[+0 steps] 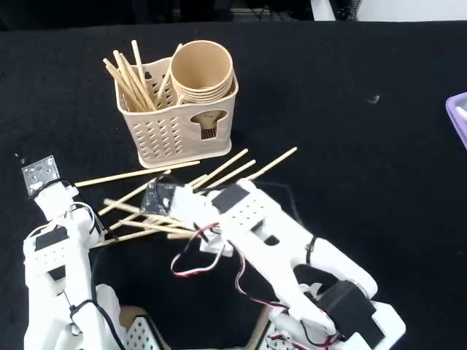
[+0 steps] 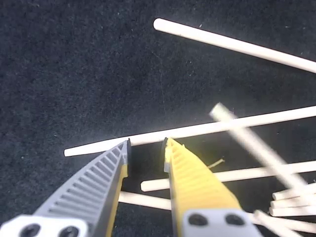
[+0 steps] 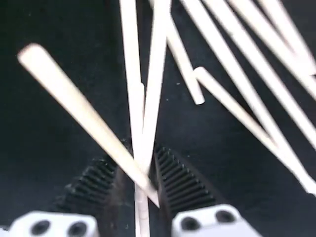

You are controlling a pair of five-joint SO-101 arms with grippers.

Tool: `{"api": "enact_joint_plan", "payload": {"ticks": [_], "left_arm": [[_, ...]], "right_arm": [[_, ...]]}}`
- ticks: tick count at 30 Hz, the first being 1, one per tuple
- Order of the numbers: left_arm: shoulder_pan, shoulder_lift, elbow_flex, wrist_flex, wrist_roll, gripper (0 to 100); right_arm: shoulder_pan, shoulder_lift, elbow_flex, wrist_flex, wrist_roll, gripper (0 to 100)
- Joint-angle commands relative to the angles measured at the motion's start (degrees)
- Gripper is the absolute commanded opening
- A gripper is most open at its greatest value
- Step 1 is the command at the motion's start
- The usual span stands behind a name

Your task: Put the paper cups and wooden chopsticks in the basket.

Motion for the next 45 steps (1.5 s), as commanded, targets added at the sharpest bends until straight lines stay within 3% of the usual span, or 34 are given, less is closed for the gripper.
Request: {"api": "enact_joint_plan", "payload": {"ticks": [1,7,13,20,27,32,37,45], "left_arm": [[-0.2,-0.9,-0.9,-0.7,0.3,13],[-0.2,-0.9,-0.9,-0.7,0.3,13],[-0.2,-0.9,-0.9,-0.7,0.3,13],[-0.2,-0.9,-0.9,-0.7,0.3,13],[-0.2,-0.9,-0.9,-0.7,0.3,13],[-0.2,-0.9,-0.9,-0.7,0.3,13],[-0.2,-0.8,-0.9,-0.7,0.3,13],[-0.2,-0.9,-0.9,-0.7,0.3,13]], "right_arm": [[4.6,-0.2,-5.5,-0.6,0.5,1.0],[7.5,0.0,-0.7,-10.4,0.3,1.1],[6.5,0.0,6.0,-11.3,0.4,1.7],[6.2,-0.4,8.8,-11.3,0.5,19.8],[6.2,0.0,6.3,-11.9,0.1,18.9],[6.4,-0.4,5.3,-12.1,0.1,0.6],[6.3,-2.9,3.8,-8.4,0.0,1.1],[4.0,-9.7,2.7,-9.5,-7.0,1.1]]}}
